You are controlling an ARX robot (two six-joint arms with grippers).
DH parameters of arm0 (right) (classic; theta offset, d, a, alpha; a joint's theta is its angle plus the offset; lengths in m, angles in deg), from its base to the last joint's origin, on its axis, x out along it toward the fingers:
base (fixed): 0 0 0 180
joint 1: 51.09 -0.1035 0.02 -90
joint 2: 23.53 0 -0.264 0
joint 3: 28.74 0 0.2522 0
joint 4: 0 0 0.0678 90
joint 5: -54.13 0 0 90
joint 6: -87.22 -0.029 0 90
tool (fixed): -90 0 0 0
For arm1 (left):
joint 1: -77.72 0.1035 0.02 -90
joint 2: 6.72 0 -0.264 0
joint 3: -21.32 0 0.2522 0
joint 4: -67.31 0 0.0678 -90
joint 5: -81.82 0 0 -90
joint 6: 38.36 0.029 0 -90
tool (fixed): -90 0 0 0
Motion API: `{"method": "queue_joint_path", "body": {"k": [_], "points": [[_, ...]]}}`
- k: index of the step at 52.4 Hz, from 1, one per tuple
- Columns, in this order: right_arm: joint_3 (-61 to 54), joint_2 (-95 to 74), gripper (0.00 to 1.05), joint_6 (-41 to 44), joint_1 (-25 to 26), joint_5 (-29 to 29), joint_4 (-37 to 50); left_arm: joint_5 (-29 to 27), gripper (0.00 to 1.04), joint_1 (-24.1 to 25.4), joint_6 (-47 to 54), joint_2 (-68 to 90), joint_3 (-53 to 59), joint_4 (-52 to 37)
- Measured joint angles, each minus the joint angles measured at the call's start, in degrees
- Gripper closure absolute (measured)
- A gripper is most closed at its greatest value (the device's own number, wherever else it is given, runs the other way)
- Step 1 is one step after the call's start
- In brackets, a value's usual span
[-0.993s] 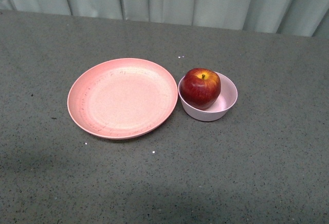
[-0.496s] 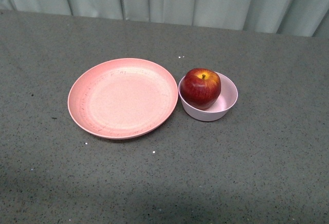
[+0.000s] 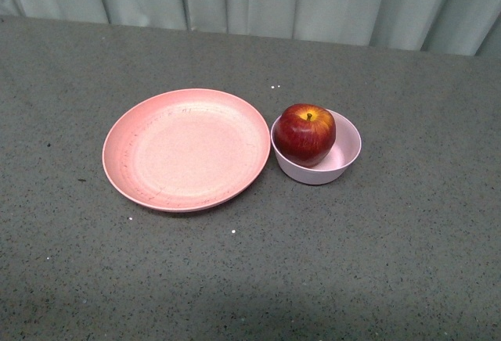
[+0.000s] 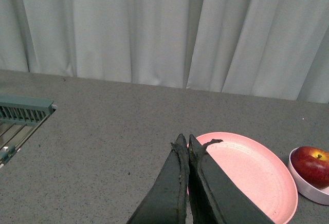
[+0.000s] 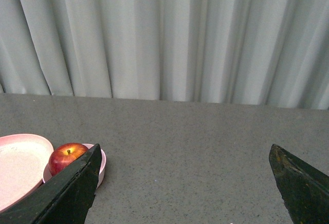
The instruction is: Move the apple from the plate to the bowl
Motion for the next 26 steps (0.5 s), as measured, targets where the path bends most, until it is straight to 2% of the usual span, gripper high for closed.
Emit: {"method": "queue_joint_path", "body": {"k": [26], "points": [[0.0, 0.0, 0.09, 0.0, 0.0, -0.02, 0.0, -0.02, 1.01, 0.0, 0.0, -11.13, 0.02, 10.95]]}}
